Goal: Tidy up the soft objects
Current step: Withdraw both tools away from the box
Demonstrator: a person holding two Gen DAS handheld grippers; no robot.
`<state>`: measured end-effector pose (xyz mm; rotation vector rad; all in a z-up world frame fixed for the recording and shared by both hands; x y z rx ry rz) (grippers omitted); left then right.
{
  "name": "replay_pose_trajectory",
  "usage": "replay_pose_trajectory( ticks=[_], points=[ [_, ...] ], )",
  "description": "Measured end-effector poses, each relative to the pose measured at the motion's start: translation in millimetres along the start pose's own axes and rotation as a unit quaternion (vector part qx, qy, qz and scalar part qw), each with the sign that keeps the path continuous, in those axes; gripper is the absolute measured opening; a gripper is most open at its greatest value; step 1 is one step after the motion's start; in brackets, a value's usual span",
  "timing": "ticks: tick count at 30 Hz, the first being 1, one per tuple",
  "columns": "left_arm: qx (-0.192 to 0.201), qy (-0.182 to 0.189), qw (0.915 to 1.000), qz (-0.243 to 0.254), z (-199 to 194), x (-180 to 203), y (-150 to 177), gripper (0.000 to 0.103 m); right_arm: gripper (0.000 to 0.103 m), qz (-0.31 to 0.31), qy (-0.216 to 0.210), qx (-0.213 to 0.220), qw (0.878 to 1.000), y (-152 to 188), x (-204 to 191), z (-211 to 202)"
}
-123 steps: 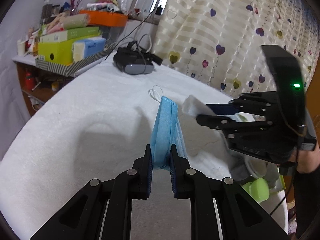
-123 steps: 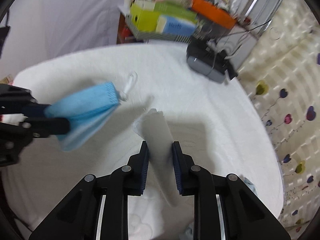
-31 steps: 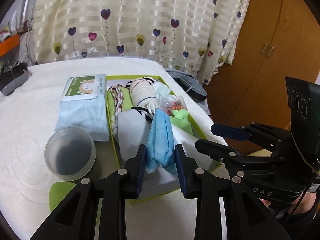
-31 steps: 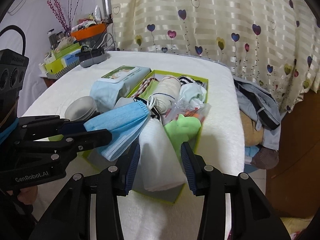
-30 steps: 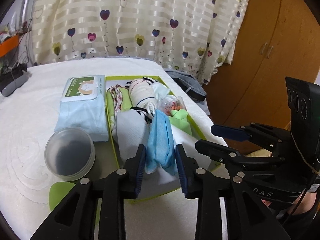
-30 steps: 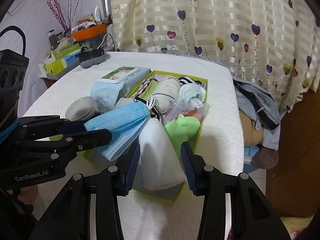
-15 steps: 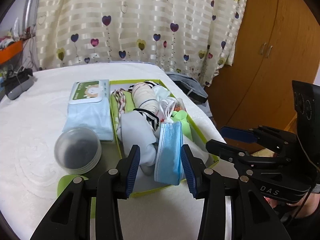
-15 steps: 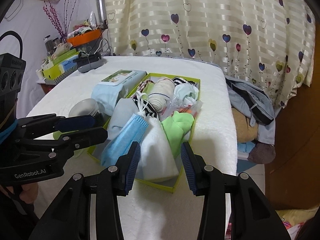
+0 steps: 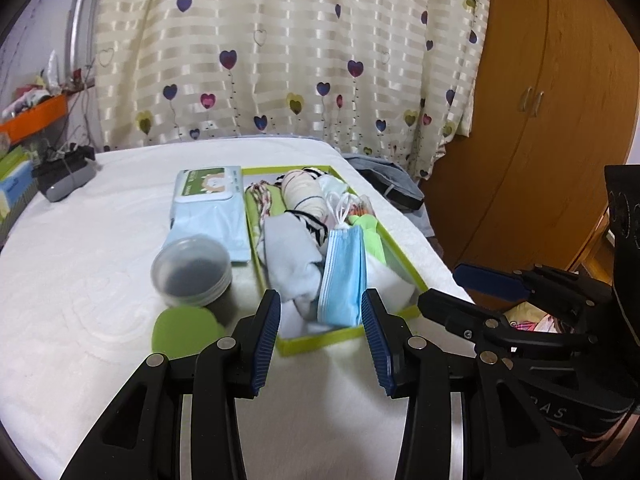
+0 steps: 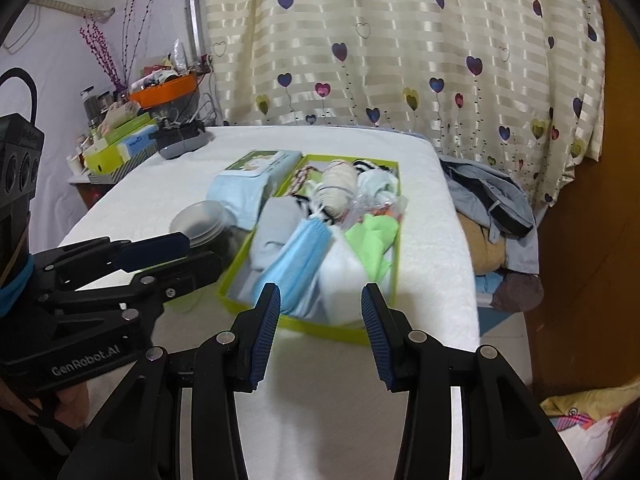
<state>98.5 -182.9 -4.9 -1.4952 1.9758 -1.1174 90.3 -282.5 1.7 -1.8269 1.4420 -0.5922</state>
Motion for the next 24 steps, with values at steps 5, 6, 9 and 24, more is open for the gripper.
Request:
replay_pose_trajectory(
  ticks=[5,6,9,24],
  points=[
    [0.001,-0.014,0.9999,-0.001,-11.6,-6.1,7.4,0.041,0.044,0.001,0.000,-0.001,1.000,7.6,-11.5,-5.6],
    [0.003,-0.019,0.9998,-0.003,-14.8,-8.5,8.9,0.041,0.044,0.002,0.001,-0.001,1.000,8.6,-13.4,-7.2],
    [0.002,-0.028,0.9996,-0.008,-19.0,-15.7,11.8,0.041,0.044,0.006,0.003,0.001,1.000,11.4,-17.7,-11.3],
    [-0.005,-0.059,0.9983,0.004,-32.9,-24.3,32.1,0.041,0.044,-0.002,-0.001,-0.005,1.000,26.2,-41.2,-16.5]
  ],
)
Point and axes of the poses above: each gripper's, at about its wrist camera, not at the fingertips, and z roughly the way its jaws point, x to its right, y to its underside, the point moved 6 cm from there along z, roughly the way its jaws point, and after that the axes turned 4 degrees about x, right-handed, at the moved point
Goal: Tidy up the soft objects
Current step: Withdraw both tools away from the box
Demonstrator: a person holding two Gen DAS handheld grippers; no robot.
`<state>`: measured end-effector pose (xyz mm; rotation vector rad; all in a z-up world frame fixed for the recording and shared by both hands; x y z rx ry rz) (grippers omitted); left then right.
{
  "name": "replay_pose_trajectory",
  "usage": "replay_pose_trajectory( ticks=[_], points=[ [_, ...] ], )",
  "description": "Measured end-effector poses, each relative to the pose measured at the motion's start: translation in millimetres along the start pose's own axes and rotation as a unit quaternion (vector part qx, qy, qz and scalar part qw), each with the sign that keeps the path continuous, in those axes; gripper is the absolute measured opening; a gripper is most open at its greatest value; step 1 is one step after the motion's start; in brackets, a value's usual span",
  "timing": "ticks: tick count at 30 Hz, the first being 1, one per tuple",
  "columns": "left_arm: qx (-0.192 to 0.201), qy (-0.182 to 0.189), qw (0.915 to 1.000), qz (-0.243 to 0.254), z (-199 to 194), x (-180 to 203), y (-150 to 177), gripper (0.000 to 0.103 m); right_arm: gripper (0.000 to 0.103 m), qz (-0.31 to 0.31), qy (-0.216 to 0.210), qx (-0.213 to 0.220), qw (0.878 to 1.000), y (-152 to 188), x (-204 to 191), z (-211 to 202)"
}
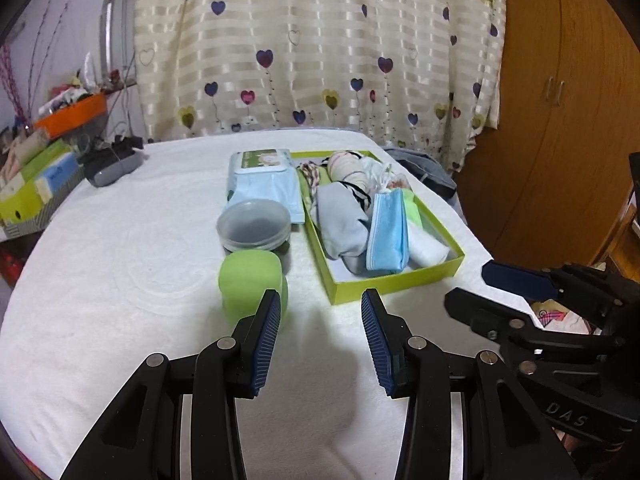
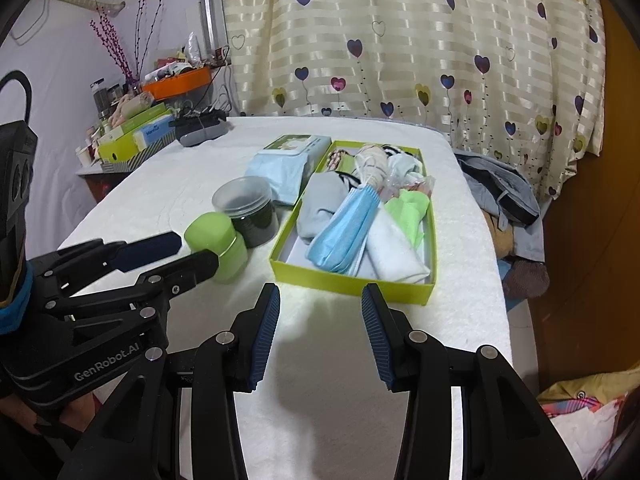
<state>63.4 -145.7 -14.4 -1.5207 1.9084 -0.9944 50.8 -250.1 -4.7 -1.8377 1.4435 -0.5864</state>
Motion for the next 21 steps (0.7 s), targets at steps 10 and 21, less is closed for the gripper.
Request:
replay_pose_trajectory(
  ticks=[10,21],
  points=[
    [-0.004,-0.007,0.9999,0.006,-0.8,0.1,7.0,0.041,0.044,-0.006,-0.003,-0.012,1.000,8.2,-9.0,3.5],
    [-0.009,-0.001,1.0000,0.000,3.4,-1.5,11.6,0.041,0.044,-0.002,-0.002,-0.022,1.000,13.6,-10.4,8.9]
  ],
)
Point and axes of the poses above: each gripper's, at about its wrist camera, not at the fingertips, and z roughly the way its jaws point, x to its right, y to its underside, the point moved 6 cm from there along z, roughly the way its jaws point, and after that the axes turned 4 degrees about x, right-handed, at the moved point
